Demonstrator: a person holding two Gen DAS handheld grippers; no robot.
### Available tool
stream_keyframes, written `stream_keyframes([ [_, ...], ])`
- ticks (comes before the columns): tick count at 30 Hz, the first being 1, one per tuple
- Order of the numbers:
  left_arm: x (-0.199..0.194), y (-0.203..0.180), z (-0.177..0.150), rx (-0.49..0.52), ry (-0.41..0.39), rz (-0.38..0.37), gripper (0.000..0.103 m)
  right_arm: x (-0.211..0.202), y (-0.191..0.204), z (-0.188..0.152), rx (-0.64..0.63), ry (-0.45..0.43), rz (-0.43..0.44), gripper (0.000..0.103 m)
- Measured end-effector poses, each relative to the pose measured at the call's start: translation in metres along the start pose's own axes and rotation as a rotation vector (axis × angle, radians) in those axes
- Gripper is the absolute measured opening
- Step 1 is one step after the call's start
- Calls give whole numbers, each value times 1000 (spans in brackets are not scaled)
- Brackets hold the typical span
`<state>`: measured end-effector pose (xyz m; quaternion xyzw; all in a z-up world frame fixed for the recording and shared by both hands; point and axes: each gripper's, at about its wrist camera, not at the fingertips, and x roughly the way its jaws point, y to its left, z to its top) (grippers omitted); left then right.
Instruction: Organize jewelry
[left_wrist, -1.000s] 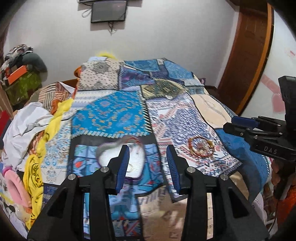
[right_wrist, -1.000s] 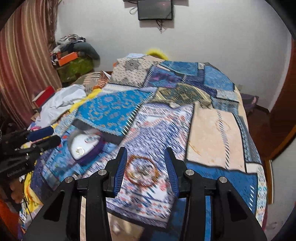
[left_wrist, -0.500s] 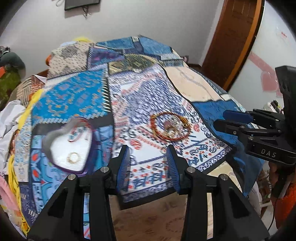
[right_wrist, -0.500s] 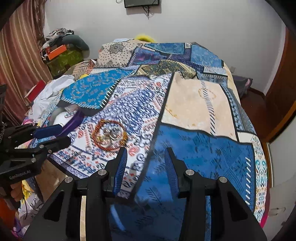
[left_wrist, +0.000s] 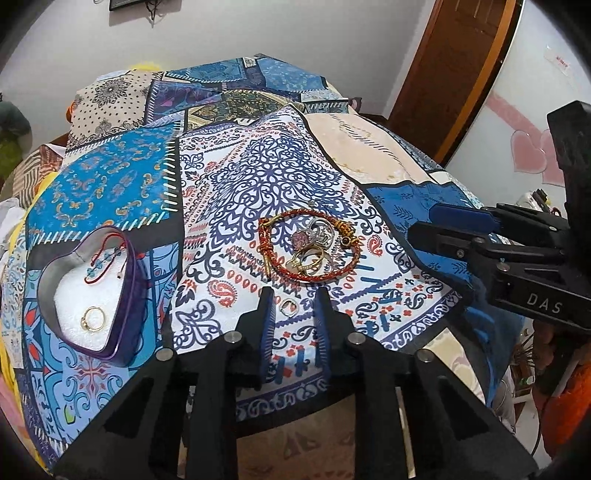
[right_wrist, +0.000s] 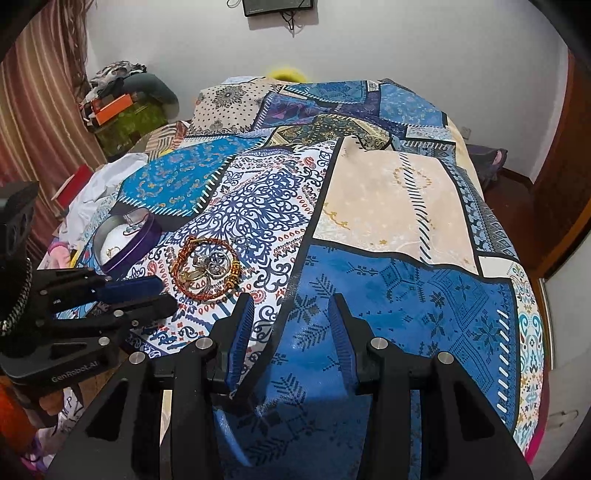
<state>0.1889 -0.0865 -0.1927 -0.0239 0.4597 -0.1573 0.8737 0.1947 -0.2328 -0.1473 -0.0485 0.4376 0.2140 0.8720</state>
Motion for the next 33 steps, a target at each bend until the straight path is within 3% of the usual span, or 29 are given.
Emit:
stream_keyframes([
  [4,1,-4,-2,17,-6,19,9,2,1,2,-2,-3,5,38],
  [20,-25,15,-2,-28,-70,26,9,11,31,15,-91,-63,72,38],
  [25,-32,20,-1,-32,-93,27,9,21,38,19,-93,-34,129,11],
  [33,-29,29,-5,-51,-90,17,9,40,50,18,-137,28,106,11],
])
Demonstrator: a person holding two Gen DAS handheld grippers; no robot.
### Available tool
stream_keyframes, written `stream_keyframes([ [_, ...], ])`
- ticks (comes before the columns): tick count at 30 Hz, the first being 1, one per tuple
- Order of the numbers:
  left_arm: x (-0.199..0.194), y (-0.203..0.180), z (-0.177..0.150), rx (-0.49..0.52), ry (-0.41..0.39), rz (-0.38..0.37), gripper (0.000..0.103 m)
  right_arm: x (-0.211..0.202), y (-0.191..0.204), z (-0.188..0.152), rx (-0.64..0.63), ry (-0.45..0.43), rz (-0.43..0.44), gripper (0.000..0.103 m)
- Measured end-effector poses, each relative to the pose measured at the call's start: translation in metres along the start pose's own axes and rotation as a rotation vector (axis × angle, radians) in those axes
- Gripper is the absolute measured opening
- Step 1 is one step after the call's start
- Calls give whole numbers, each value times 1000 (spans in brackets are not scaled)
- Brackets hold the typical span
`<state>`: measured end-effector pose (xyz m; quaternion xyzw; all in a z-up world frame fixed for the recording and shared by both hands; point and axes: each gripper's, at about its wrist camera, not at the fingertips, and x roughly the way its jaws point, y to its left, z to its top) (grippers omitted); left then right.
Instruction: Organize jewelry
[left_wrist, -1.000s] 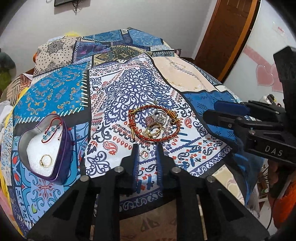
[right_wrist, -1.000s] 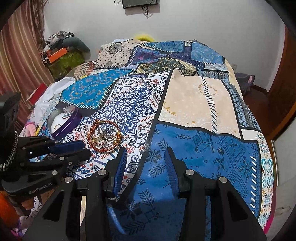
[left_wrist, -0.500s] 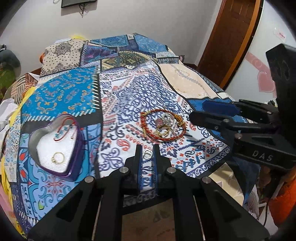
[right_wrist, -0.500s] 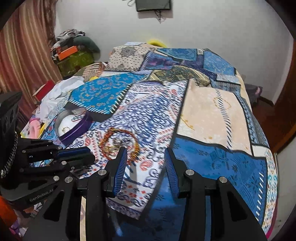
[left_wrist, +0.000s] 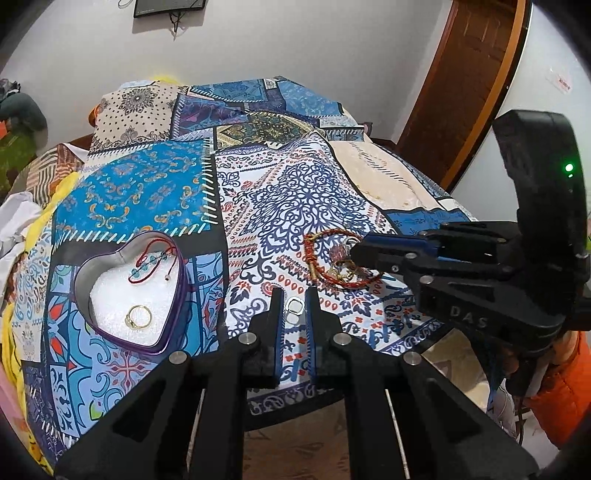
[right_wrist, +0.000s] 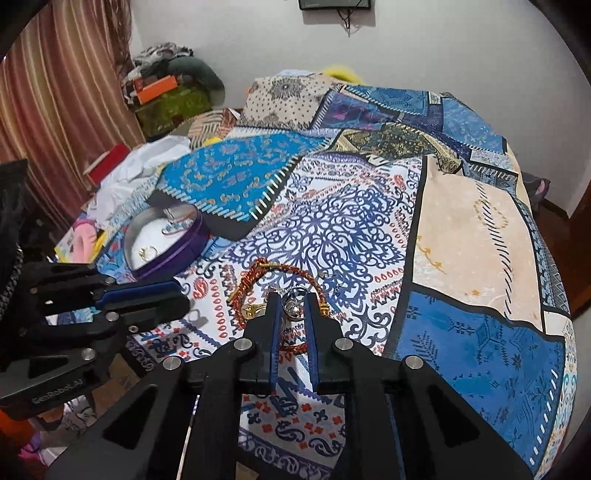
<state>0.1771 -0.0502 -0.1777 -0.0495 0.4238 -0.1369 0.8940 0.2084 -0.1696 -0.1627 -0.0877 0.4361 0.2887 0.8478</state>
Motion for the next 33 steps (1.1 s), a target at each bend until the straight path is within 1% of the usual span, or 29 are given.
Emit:
stream_keyframes([
  [7,1,8,-3,-25,2,-4,9,5,-3,2,-4,21,-6,11],
  [14,-1,8,-4,-32,-1,-6,9,5,-3,3,-4,15,1,9],
  [20,-9,7,-3,-29,-13,2,9,-9,-5,5,26,-28,-3,9],
  [24,-17,6,-1,-27,-28,10,9,-25,-3,8,22,-65,-11,9],
  [33,-44,10,6,-27,-88,42,9,-60,8,26,11,-164,-32,9],
])
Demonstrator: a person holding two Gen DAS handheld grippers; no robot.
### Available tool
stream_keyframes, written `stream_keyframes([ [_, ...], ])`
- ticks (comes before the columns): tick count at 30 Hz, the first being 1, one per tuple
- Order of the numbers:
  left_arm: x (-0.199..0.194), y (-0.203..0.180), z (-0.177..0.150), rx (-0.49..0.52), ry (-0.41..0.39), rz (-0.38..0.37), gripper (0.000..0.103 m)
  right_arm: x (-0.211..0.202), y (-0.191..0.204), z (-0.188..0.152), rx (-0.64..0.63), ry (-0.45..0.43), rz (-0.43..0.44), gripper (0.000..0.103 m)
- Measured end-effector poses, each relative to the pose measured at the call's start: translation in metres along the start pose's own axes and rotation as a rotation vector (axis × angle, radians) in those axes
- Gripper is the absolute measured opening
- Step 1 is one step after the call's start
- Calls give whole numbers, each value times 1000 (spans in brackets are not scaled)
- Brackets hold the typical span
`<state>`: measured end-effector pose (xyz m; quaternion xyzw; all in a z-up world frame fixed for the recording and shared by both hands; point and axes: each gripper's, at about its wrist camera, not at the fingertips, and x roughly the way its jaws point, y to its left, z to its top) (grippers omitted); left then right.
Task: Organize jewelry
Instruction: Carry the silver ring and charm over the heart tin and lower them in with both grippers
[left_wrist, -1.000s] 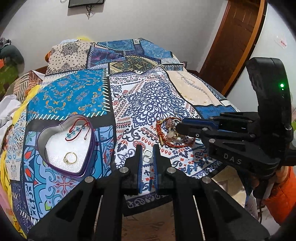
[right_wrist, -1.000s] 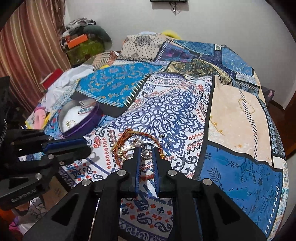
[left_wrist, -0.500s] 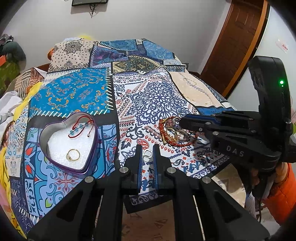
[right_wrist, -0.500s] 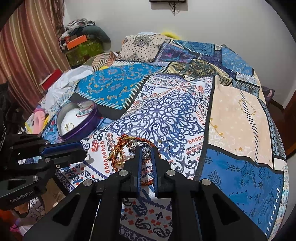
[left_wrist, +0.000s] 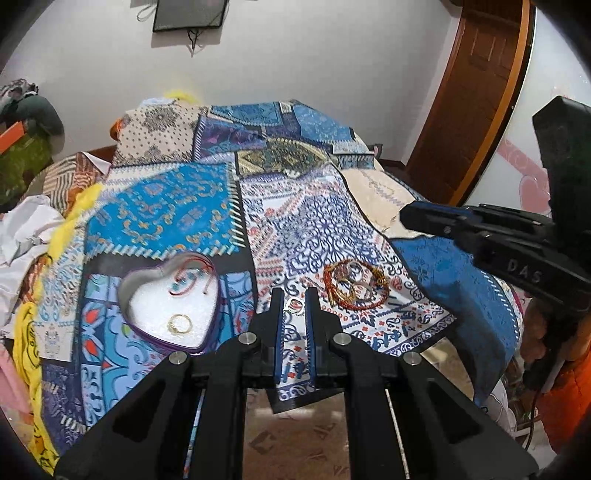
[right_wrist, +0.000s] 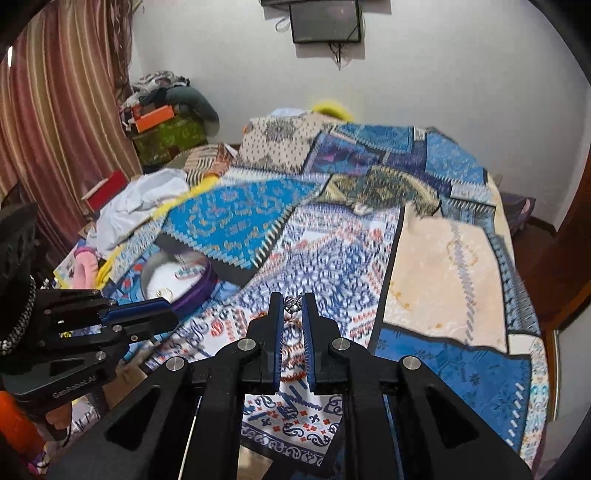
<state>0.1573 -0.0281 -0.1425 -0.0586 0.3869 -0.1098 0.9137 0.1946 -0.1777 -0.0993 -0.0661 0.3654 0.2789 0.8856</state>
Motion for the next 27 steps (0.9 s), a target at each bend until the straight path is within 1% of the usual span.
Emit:
stream_keyframes([
  [6,-22,10,6,-7,-49,26,9,-15,16,15,-20,-62,14,9],
  [13,-44,26,11,-24,-93,61,9,-18,43,26,-52,-102,53,9],
  [20,-60,47,11,-53,-125,98,9,-14,71,35,-91,-121,99,9],
  [27,-66,72,9,-90,-140,136,9,-2,94,43,-119,-120,153,9],
])
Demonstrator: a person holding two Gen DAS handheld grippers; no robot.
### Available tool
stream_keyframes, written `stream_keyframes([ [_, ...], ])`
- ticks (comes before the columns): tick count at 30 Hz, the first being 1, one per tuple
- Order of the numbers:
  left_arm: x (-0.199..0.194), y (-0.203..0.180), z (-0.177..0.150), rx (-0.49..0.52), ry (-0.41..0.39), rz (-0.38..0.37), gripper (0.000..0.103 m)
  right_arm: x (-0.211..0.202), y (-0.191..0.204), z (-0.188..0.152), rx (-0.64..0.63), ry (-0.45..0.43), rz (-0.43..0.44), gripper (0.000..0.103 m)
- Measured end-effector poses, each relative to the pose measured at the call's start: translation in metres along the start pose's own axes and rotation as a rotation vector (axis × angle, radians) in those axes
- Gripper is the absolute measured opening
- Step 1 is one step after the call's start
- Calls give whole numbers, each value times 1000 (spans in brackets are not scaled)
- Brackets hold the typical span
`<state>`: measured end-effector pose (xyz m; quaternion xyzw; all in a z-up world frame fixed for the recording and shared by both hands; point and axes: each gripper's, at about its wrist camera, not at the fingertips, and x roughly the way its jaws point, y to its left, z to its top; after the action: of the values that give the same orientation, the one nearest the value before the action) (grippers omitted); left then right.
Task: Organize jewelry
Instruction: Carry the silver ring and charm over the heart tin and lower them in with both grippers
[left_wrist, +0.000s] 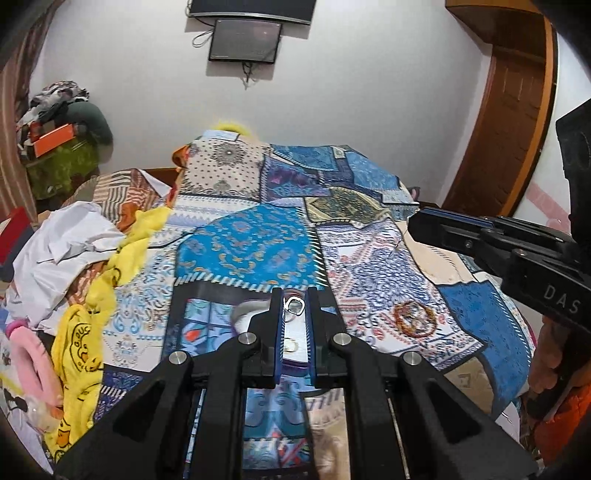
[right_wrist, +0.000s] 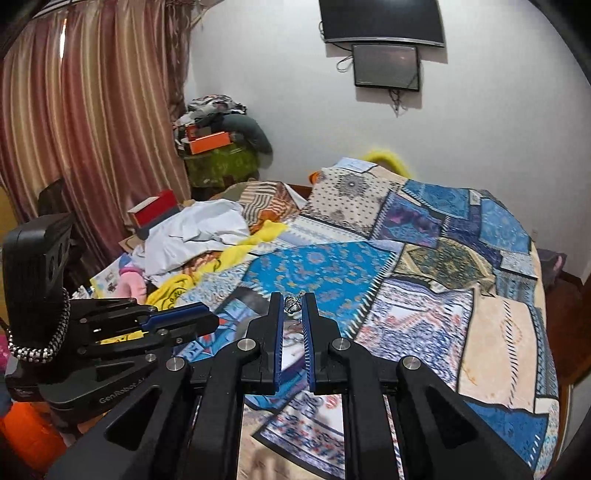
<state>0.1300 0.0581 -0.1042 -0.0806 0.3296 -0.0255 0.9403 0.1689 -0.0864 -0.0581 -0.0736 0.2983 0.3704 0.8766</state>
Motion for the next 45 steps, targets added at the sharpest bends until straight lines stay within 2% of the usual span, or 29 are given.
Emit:
stream_keyframes([
  [5,5,16,-1,-24,2,24,9,13,9,4,-14,9,18,9],
  [9,14,28,-7,-50,22,24,9,33,11,1,-13,51,32,9],
  [21,57,40,-17,-62,97,-27,9,85,12,-26,-17,220,45,9],
  [31,85,39,-18,-50,140,-66,9,113,3,-43,10,330,64,9],
  [45,86,34,-18,-38,169,-52,9,114,5,-45,-5,363,57,9],
])
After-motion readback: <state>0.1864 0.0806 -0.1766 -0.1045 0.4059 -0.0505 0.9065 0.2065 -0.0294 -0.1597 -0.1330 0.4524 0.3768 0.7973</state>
